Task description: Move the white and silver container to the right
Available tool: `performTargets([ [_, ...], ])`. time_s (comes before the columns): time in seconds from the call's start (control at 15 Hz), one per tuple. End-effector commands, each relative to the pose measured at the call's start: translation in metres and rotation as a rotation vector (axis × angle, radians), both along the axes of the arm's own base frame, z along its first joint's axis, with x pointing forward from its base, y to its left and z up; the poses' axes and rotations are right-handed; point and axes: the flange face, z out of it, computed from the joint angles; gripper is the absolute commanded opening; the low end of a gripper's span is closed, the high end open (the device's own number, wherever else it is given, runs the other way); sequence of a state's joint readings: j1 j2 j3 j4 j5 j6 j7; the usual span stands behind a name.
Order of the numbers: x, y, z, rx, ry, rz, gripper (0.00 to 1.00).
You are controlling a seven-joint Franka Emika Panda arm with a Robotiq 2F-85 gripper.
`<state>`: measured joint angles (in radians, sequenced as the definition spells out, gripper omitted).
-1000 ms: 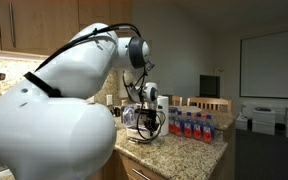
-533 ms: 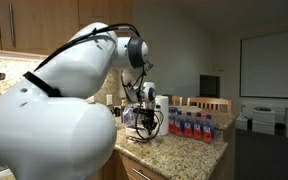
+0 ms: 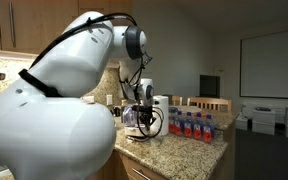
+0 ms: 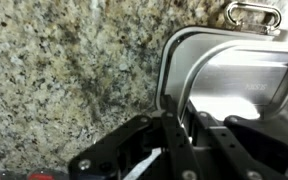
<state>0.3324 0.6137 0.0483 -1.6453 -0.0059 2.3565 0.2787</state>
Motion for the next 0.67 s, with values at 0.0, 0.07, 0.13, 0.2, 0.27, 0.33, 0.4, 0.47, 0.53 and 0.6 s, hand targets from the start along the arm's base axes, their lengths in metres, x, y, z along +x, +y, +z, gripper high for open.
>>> performTargets([
  [0.0,-0.016,-0.020,0.019,0.042,-0.049,0.145,0.04],
  [0.07,-0.016,-0.025,0.021,0.057,-0.059,0.185,0.05],
  [0.13,-0.016,-0.030,0.023,0.077,-0.068,0.223,0.05],
  [0.2,-0.014,-0.035,0.023,0.098,-0.069,0.261,0.05],
  [0.27,-0.011,-0.041,0.022,0.126,-0.066,0.290,0.04],
  [0.33,-0.008,-0.046,0.020,0.160,-0.062,0.316,0.04],
  [0.4,-0.006,-0.051,0.016,0.196,-0.054,0.310,0.03],
  [0.47,-0.005,-0.056,0.014,0.232,-0.049,0.303,0.14],
  [0.53,-0.004,-0.058,0.010,0.271,-0.040,0.276,0.29],
  [0.6,-0.003,-0.058,0.006,0.300,-0.030,0.257,0.33],
])
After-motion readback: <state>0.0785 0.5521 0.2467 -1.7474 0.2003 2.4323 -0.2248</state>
